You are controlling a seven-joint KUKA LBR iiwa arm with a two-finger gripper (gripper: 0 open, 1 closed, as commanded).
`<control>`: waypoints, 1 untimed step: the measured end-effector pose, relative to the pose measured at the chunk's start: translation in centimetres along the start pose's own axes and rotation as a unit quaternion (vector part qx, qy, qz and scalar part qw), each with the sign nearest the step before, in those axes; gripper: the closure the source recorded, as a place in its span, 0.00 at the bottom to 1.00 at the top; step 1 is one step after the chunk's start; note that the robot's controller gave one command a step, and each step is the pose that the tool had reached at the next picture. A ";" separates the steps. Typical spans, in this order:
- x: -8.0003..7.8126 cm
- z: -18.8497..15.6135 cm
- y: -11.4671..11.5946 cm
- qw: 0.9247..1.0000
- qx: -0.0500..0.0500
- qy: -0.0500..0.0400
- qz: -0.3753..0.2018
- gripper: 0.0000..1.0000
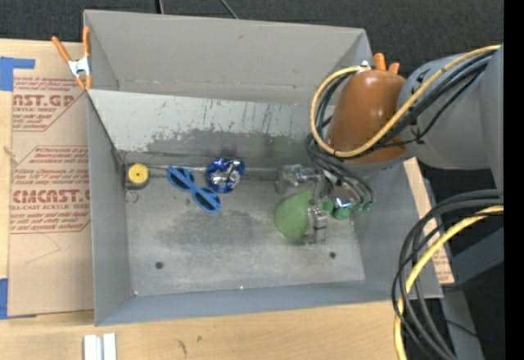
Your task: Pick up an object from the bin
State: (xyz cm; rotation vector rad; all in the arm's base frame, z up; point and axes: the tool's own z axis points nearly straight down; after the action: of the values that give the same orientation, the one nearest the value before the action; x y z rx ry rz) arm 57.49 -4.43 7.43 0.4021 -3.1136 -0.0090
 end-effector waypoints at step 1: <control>0.0 -0.2 -0.2 1.000 0.001 0.001 0.000 1.00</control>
Offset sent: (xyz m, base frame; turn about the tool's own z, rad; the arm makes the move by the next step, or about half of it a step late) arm 0.0000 0.0000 0.0000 0.0000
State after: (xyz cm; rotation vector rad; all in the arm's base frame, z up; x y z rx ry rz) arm 57.51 -4.64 7.59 0.4018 -3.1124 -0.0045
